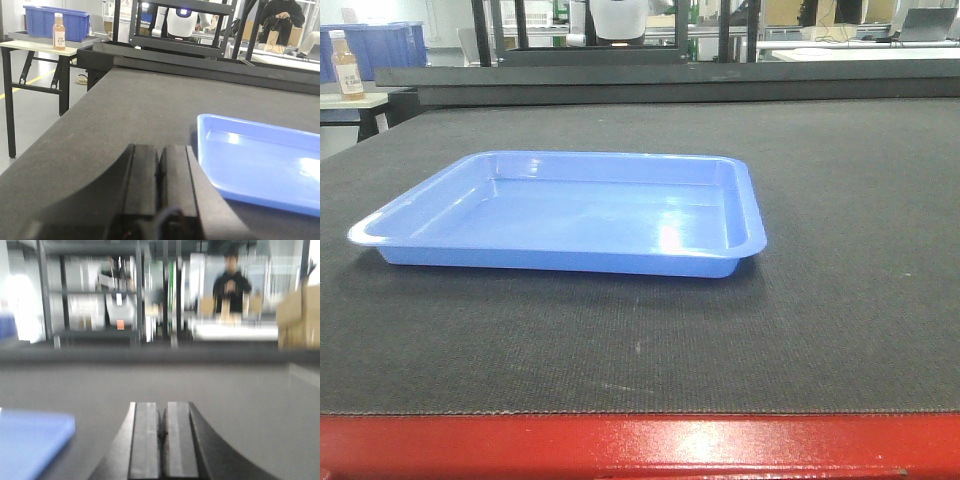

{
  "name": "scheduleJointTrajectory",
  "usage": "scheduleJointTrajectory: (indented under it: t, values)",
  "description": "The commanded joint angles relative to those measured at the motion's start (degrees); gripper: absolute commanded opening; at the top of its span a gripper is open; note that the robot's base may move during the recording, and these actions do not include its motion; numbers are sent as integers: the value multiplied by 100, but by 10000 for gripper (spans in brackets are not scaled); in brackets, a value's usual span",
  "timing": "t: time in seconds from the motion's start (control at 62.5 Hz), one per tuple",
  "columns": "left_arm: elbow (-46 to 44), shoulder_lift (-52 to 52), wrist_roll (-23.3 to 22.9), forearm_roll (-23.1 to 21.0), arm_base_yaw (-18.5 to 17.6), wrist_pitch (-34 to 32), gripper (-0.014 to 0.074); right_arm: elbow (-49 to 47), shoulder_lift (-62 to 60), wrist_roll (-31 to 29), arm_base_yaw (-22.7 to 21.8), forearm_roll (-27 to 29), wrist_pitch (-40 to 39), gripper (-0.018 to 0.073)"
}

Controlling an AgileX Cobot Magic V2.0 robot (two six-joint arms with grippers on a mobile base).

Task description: Grab blue tray and place on right shelf

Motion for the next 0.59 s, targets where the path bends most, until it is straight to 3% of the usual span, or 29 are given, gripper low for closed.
scheduleJointTrajectory:
  t: [0.0,0.08,0.176,0.272,0.4,0.496,0.576]
  values:
    - [-1012,246,10,88,-11,65,-48,-937,141,-33,-2,35,-217,22]
    - [-1954,718,10,272,-23,838,-39,-1728,614,-33,-2,35,498,23]
    - [-2923,1416,10,273,-23,1329,37,-2418,1329,-33,-2,35,870,62]
    - [-3611,2140,10,273,-23,1759,199,-2912,2045,-33,-2,35,972,202]
    - [-4206,3109,10,200,-164,2243,385,-3343,2950,-33,191,41,1025,468]
    - [-4609,3715,198,200,-449,2640,426,-3764,3566,-33,522,88,1342,601]
    - [-5128,4299,441,200,-701,3257,426,-4206,4000,-33,880,238,1847,588]
